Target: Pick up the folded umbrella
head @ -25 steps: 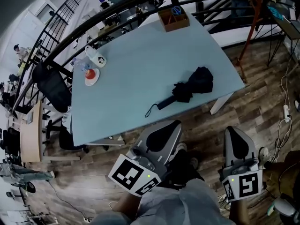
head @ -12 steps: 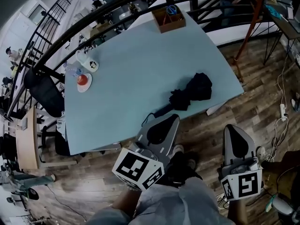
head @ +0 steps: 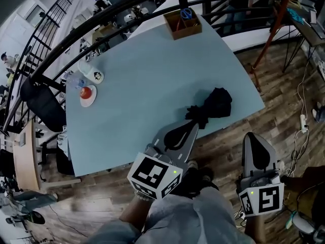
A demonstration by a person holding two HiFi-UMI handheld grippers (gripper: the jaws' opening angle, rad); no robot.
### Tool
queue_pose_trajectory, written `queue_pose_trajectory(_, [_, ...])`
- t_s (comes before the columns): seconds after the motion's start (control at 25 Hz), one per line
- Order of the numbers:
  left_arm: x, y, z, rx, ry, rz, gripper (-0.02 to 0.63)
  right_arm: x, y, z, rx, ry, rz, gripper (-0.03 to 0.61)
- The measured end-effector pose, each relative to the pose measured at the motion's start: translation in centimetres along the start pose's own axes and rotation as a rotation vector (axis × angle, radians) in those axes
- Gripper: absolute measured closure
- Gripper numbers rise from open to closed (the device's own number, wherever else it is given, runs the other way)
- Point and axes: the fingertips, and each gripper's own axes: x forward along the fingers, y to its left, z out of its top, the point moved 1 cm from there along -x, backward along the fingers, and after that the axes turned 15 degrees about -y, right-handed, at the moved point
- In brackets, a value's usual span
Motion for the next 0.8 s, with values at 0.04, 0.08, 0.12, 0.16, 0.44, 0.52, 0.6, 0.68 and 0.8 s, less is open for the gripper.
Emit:
queue_pose_trajectory(0.04, [0.2,0.4,-0.3,0.003,0.013,-0.009,0.609,0.3,0.1,0.1,-0.002,0.001,-0.006,0.581])
queue_pose_trajectory(0.08, [0.5,0.7,-0.7,0.005,0.029,-0.020,0.609,0.6,0.2,0.1,-0.005,-0.002,-0.010,0.581])
queue_pose_trajectory(0.12, [0.7,1.0,-1.2,0.007,0.051,-0.034,0.609,1.0,0.3,0.3,-0.010,-0.012,-0.012,0.581])
queue_pose_trajectory(0.16, [1.1,1.3,-1.9,0.010,0.076,-0.052,0.609,1.4,0.4,0.5,-0.017,-0.029,-0.011,0.581])
queue_pose_trajectory(0.44, [3.7,3.1,-7.2,0.110,0.263,-0.136,0.587,3.1,1.5,0.5,-0.031,-0.053,-0.012,0.581])
queue_pose_trajectory(0.52, [4.3,3.4,-8.6,0.118,0.314,-0.163,0.535,3.4,1.8,0.6,-0.028,-0.056,-0.008,0.581])
queue_pose_trajectory(0.6, [4.8,3.6,-9.9,0.131,0.362,-0.187,0.503,3.7,2.1,0.6,-0.025,-0.053,0.001,0.581])
queue_pose_trajectory(0.68, [5.3,3.7,-11.5,0.144,0.414,-0.206,0.480,4.0,2.3,0.7,-0.022,-0.048,0.010,0.581])
queue_pose_trajectory(0.8, [5.8,4.0,-13.3,0.171,0.479,-0.228,0.457,4.7,2.4,0.9,-0.017,-0.057,0.029,0.581])
